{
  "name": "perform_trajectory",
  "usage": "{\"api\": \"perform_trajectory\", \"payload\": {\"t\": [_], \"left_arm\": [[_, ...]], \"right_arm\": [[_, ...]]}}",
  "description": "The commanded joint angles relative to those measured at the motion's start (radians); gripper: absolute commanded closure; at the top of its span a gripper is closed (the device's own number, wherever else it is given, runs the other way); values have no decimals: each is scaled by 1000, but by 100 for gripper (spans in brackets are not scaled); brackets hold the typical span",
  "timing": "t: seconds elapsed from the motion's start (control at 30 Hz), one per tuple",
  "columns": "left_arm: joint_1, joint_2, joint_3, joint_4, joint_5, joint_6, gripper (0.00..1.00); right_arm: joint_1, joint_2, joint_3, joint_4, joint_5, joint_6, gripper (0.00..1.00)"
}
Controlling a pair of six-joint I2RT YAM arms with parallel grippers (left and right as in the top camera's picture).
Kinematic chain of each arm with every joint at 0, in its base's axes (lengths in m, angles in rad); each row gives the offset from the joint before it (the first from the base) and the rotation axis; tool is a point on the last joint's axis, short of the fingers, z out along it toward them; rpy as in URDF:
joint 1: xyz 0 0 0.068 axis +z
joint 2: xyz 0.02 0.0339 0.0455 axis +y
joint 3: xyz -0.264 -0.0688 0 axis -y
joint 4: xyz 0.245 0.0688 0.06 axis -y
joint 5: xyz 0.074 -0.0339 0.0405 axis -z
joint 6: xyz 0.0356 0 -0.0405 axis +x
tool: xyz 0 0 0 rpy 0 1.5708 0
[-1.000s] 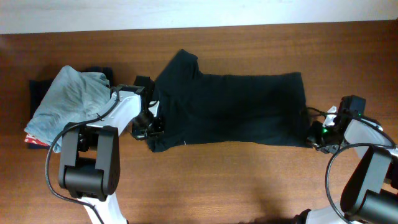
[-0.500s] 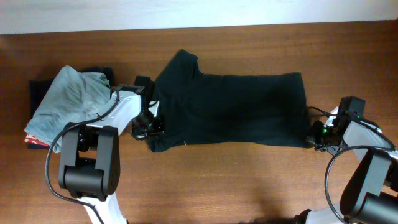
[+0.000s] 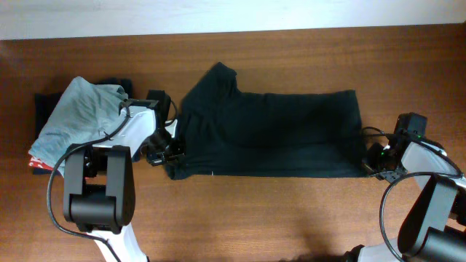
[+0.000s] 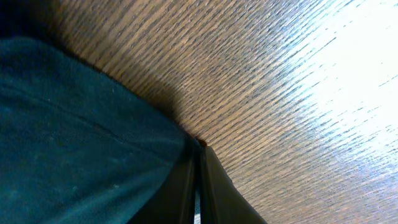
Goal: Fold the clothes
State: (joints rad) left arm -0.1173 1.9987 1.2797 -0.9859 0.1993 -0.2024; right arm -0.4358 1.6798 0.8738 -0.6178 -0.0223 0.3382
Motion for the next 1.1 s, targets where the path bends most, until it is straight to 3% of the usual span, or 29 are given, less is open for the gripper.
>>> {"api": "perform_trajectory", "payload": {"t": [0.0,0.07,0.27,0.37,0.5,0.7,0.77,0.87,0.93,1.07], "left_arm": [[27,26,-32,5,-102,9,99],[27,26,-31,3,-102,9,99],[27,-5,-28,-23,-103,9,69],[27,-36,-28,-31,-103,9,59],[27,-92,-27,-69,-102,9,57],[27,-213,5,-118,-97,9,53],[27,-272,34,-128,-62,9,49],[26,-326,48,-32,-56,24,43],[23,-338,48,91,-42,98,42],[10,-314,48,331,91,196,42]], "right_arm": [[-10,29,-30,21,104,7,96],[-10,28,-26,19,89,2,96],[-10,19,40,-53,-9,-27,90],[-10,18,99,-120,-12,-27,84],[-10,2,178,-208,-35,-21,73],[-10,-63,283,-277,-95,-15,67],[-5,-105,327,-283,-202,-28,64],[23,-130,345,-237,-344,-105,62],[57,-130,344,-192,-424,-170,60],[143,-114,344,-143,-436,-212,55]]}}
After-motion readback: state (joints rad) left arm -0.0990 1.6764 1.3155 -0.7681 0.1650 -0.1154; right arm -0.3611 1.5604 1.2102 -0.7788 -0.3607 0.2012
